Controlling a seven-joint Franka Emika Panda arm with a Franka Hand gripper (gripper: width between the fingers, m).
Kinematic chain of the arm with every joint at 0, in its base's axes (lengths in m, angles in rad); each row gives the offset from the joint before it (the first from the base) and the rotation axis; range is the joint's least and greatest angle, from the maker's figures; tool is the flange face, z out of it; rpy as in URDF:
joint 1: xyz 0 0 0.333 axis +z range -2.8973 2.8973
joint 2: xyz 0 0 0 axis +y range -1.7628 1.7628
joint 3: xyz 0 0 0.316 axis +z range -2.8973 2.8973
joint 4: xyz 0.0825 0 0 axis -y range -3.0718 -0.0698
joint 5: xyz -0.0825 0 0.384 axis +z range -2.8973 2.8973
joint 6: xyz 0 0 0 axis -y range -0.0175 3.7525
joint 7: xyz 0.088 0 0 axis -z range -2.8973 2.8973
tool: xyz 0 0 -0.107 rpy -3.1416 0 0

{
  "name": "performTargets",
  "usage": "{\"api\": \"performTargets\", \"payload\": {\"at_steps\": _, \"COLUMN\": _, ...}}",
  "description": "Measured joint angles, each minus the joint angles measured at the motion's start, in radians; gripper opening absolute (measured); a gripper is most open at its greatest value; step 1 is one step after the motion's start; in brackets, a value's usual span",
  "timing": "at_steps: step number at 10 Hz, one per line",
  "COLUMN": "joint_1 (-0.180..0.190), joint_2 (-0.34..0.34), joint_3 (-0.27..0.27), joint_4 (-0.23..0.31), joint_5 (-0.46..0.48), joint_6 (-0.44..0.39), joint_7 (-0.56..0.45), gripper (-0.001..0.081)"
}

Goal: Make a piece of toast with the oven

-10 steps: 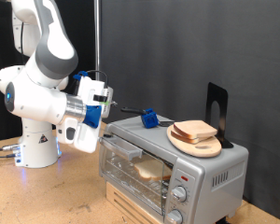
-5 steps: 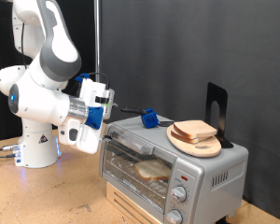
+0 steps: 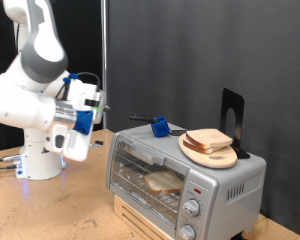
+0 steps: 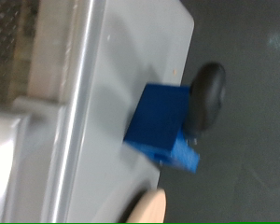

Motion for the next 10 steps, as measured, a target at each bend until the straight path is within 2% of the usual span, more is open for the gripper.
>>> {"api": "performTargets", "payload": {"at_steps": 2, "joint_1": -0.009, "joint_2": -0.004, "joint_3": -0.009, "joint_4": 0.005, "joint_5": 0.0, "joint_6": -0.006, "joint_7": 0.001, "gripper": 0.0808}}
{"api": "performTargets", "payload": {"at_steps": 3, "joint_1": -0.011, "joint_2": 0.008, "joint_3": -0.016, "joint_4": 0.013, "joint_5": -0.001, "joint_6": -0.054, "joint_7": 0.001, "gripper": 0.0808}}
{"api": "performTargets", "payload": {"at_steps": 5, "joint_1": -0.017, "joint_2": 0.076, "joint_3": -0.044, "joint_4": 0.087, "joint_5": 0.023, "joint_6": -0.146, "joint_7": 0.016, "gripper": 0.0808}}
{"api": "performTargets", "payload": {"at_steps": 6, "joint_1": -0.018, "joint_2": 0.116, "joint_3": -0.046, "joint_4": 0.132, "joint_5": 0.041, "joint_6": -0.153, "joint_7": 0.045, "gripper": 0.0808}}
{"api": "performTargets", "payload": {"at_steps": 8, "joint_1": -0.015, "joint_2": 0.174, "joint_3": -0.038, "joint_4": 0.2, "joint_5": 0.106, "joint_6": -0.101, "joint_7": 0.099, "gripper": 0.0808}}
{"api": "performTargets", "payload": {"at_steps": 10, "joint_1": -0.006, "joint_2": 0.226, "joint_3": -0.014, "joint_4": 0.261, "joint_5": 0.134, "joint_6": -0.036, "joint_7": 0.116, "gripper": 0.0808}}
